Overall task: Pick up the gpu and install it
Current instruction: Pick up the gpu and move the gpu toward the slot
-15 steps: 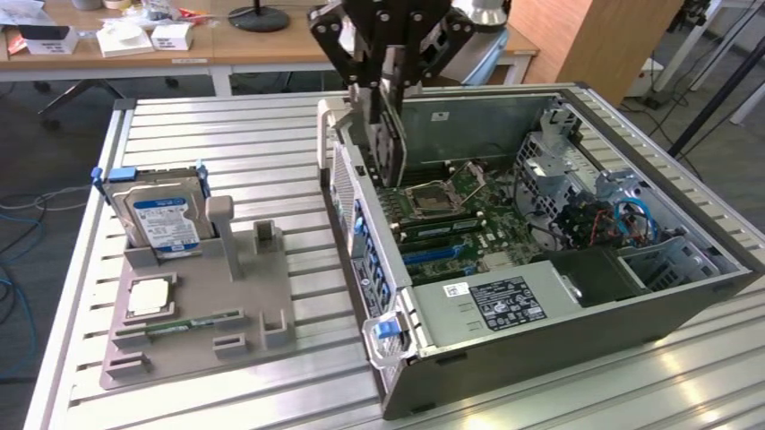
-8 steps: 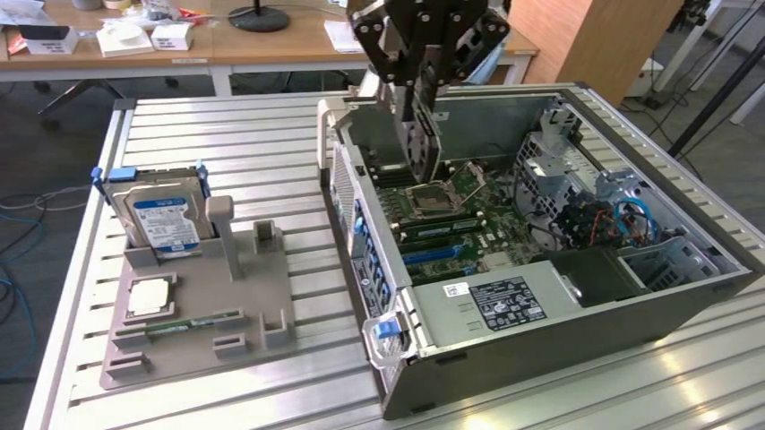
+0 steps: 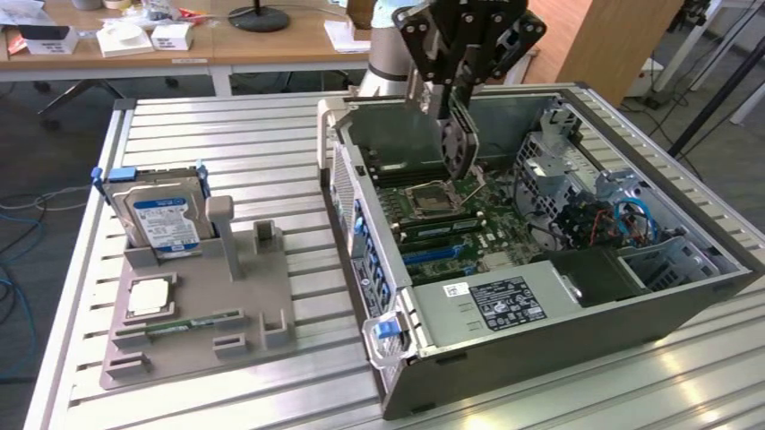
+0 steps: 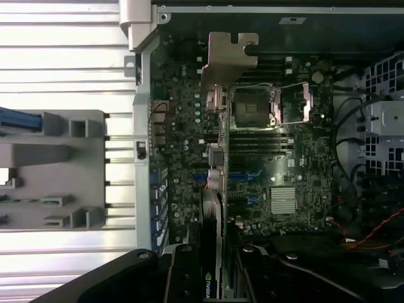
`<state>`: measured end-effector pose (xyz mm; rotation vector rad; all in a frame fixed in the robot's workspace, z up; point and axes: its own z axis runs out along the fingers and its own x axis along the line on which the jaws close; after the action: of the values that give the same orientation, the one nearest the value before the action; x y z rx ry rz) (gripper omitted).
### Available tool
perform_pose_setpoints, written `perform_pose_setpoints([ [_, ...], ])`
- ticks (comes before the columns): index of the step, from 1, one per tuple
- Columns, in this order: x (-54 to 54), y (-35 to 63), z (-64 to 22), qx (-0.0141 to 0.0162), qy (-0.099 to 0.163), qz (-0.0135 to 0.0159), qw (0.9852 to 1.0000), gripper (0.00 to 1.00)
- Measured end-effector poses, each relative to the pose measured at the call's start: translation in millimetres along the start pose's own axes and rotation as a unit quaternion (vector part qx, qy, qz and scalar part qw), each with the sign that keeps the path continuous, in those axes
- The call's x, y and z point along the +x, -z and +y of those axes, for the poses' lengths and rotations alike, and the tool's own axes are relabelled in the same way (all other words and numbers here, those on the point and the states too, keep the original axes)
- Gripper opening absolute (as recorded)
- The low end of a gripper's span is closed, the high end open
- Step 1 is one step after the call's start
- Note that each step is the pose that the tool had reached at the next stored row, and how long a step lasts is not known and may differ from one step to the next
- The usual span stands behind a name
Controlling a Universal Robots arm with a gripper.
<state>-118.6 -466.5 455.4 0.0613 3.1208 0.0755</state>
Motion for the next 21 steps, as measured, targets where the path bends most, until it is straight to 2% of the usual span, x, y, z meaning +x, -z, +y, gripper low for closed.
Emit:
perform_pose_setpoints([
  [18,-81.3,-1.6,3.2,-0.0002,0.0,0.0001,1.0,0.26],
  [21,-85.4,-1.7,3.2,-0.0002,0.0,0.0002,1.0,0.26],
])
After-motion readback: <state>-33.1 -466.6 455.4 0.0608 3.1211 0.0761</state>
